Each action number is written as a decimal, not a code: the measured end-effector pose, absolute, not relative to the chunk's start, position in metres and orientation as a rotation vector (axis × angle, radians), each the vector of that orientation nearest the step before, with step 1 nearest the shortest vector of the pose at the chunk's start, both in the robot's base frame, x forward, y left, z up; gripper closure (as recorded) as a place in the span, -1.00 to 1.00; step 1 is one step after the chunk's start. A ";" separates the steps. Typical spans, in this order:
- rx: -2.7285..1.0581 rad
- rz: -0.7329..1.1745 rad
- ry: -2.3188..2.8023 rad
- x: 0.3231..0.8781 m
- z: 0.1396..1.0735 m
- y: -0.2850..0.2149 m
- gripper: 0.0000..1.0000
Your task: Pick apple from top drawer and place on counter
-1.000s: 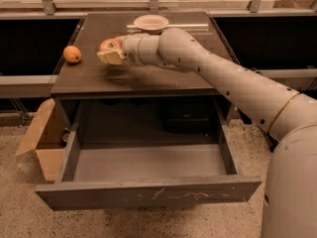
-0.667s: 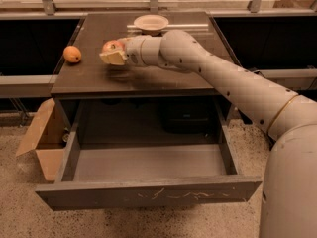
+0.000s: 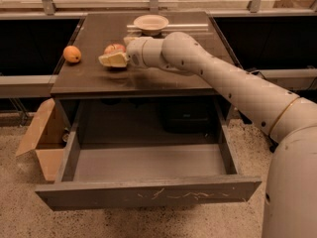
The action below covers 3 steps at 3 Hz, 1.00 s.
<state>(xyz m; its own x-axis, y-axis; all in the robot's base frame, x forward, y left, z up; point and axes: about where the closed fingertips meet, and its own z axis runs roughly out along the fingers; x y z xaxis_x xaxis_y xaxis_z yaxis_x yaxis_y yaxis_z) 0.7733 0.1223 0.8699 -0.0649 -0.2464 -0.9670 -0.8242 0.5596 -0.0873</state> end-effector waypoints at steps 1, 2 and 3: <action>-0.923 0.608 1.609 0.773 0.870 0.122 -1.00; -0.895 0.563 1.600 0.766 0.879 0.107 -1.00; -0.838 0.475 1.568 0.744 0.900 0.075 -1.00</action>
Offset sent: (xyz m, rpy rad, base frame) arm -0.0201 -0.0484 0.0267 -0.0077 -0.0799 -0.1206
